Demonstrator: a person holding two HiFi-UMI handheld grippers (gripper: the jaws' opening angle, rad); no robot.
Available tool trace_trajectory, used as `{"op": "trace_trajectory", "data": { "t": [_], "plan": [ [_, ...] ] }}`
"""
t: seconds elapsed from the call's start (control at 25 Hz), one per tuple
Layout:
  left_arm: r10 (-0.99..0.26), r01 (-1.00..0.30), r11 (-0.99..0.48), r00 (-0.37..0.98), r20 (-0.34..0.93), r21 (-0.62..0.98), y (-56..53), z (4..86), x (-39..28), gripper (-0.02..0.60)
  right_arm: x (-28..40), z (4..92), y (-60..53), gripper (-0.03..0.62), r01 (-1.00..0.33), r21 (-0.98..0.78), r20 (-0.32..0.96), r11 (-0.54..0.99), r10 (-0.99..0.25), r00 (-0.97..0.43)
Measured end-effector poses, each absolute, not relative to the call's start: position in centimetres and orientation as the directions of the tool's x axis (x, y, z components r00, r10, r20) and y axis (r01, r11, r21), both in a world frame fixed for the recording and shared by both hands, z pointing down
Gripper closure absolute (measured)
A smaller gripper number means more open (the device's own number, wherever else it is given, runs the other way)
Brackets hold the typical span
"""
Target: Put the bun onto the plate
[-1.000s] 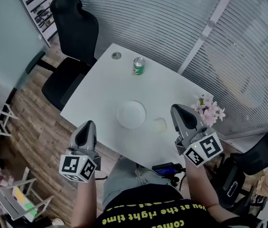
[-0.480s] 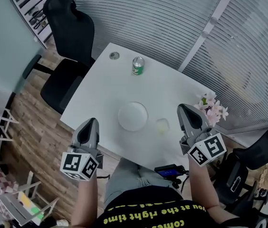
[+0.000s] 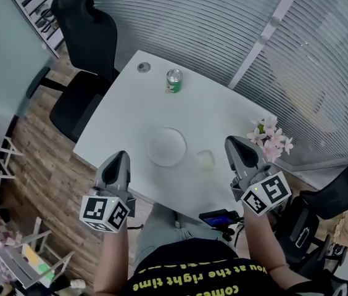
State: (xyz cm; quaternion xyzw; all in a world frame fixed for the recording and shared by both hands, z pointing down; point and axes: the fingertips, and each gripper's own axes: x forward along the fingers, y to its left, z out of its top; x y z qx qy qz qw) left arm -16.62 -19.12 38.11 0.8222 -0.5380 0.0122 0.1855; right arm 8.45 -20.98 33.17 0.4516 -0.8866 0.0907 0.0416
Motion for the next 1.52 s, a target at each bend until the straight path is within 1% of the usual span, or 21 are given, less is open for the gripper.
{"op": "trace_trajectory", "data": {
  "t": [0.32,0.8,1.04,1.52],
  "plan": [
    [-0.874,-0.879,-0.375,0.441,0.204,0.295,-19.8,38.5,-15.1,0.581,9.4,34.7,-21.4,0.588,-0.813,-0.135,0.175,0.566,-0.794,-0.582],
    [-0.868,-0.876,-0.365,0.443,0.227,0.314,-20.4,39.9,-15.0,0.58,8.6,37.4,-22.5,0.588,-0.805,-0.14,0.24,0.577,-0.768,-0.593],
    [-0.864,-0.876,-0.361,0.443,0.238,0.321,-20.7,40.8,-15.3,0.58,7.9,39.6,-22.7,0.588,-0.791,-0.154,0.254,0.591,-0.75,-0.61],
    [-0.856,-0.879,-0.329,0.432,0.283,0.345,-19.9,42.9,-16.2,0.58,7.5,45.0,-22.7,0.588,-0.793,-0.203,0.329,0.574,-0.723,-0.607]
  ]
}}
